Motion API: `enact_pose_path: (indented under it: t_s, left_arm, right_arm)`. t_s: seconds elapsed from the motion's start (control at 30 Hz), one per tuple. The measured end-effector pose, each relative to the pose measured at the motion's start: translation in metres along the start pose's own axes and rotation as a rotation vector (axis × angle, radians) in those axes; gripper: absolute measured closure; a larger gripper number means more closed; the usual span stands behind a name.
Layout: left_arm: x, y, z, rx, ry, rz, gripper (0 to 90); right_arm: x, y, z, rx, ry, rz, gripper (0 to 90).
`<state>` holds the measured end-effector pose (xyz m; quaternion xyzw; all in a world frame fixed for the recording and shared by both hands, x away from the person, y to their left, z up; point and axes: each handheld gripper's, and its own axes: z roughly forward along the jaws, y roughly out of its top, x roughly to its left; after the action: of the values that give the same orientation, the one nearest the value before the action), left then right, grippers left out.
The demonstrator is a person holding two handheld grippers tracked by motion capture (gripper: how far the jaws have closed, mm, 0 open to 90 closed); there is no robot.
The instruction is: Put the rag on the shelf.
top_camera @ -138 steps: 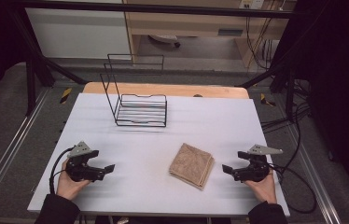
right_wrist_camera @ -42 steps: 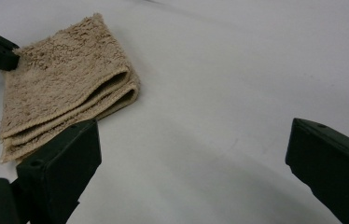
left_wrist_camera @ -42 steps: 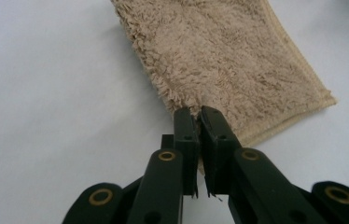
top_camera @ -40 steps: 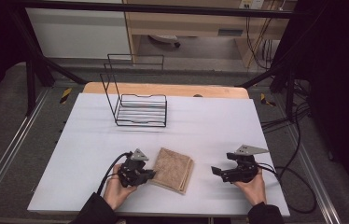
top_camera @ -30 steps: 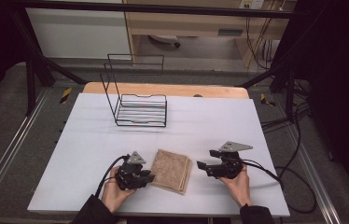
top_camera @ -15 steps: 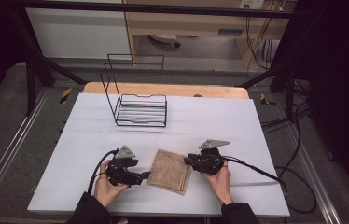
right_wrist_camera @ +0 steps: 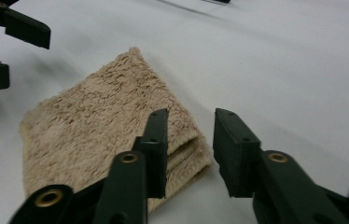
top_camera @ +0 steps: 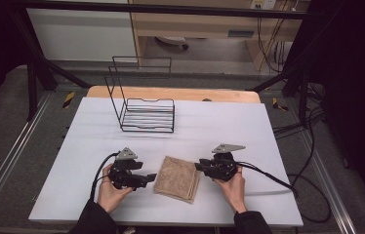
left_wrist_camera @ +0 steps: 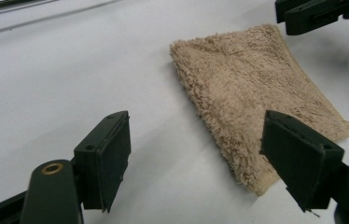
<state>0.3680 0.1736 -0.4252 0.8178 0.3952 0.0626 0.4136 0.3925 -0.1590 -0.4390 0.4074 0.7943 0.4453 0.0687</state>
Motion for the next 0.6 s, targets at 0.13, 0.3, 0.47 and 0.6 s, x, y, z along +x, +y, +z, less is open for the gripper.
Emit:
enact_pose_path:
  t_s: [0.13,0.3,0.47,0.6]
  left_arm:
    - [0.002,0.000,0.000,-0.006,0.004,0.000,23.4]
    - [0.005,0.000,-0.003,-0.016,0.009,-0.006,23.4]
    - [0.006,0.006,-0.002,-0.026,-0.004,-0.015,23.3]
    - [0.006,0.022,0.005,-0.031,-0.018,-0.020,23.5]
  right_arm:
    - [-0.002,-0.003,0.011,0.013,0.013,0.009,74.7]
    - [0.003,-0.002,0.002,-0.008,0.016,0.022,88.1]
    - [0.004,0.001,-0.013,0.011,0.020,0.033,87.7]
    - [0.001,-0.001,-0.003,0.065,-0.012,0.018,87.2]
